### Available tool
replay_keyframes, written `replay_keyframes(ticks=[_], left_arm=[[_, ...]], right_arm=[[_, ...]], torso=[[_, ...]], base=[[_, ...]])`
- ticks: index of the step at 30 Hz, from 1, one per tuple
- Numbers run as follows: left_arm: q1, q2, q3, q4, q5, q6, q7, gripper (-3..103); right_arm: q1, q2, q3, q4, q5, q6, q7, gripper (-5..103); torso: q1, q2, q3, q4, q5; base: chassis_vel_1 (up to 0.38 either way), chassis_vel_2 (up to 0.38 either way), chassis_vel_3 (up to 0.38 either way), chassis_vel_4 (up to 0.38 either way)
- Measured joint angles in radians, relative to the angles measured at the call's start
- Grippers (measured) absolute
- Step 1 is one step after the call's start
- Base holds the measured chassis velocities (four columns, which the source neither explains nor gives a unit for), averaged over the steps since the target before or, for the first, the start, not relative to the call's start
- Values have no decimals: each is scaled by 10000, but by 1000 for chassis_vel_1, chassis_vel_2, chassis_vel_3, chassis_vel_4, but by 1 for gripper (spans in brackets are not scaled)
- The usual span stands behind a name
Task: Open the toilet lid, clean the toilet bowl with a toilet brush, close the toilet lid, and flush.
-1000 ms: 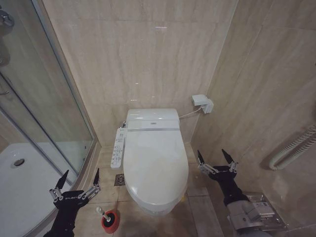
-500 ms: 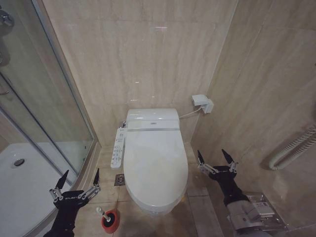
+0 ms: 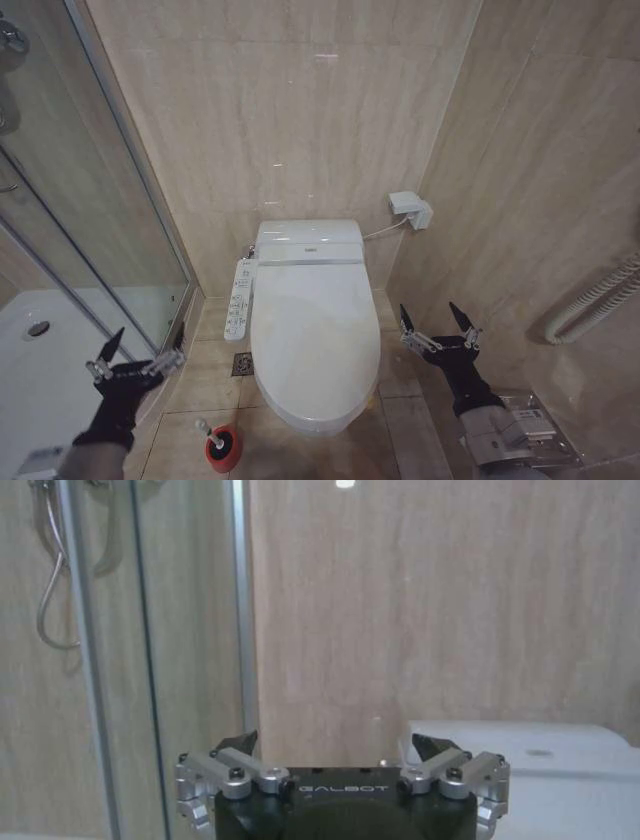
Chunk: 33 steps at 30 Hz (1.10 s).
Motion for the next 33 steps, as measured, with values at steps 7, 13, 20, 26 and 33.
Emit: replay_keyframes(ticks=[7,13,20,26,33], left_arm=[[-244,102,-371,577,498,-1486,740,100],[-267,162,-204,964,565,-1889,804,97],[-341,226,-76,1319,418,-2271,1035,98],[-351,159,152,1477,440,-2421,1010,98],[-360,139,205,1635,454,-2540,920,98]], right_arm=[[0,0,0,0,0,1,0,100],[0,0,0,0,0,0,0,100],[0,0,0,1,0,0,0,100],[0,0,0,0,0,0,0,100],[0,0,0,1,0,0,0,100]], torso=[[0,0,0,1,0],[0,0,0,0,-1],[0,0,0,0,0],[0,0,0,-1,0],[-2,0,-1,-1,0]], base=[[0,0,0,0],[0,0,0,0],[0,0,0,0],[0,0,0,0],[-19,13,10,-17]])
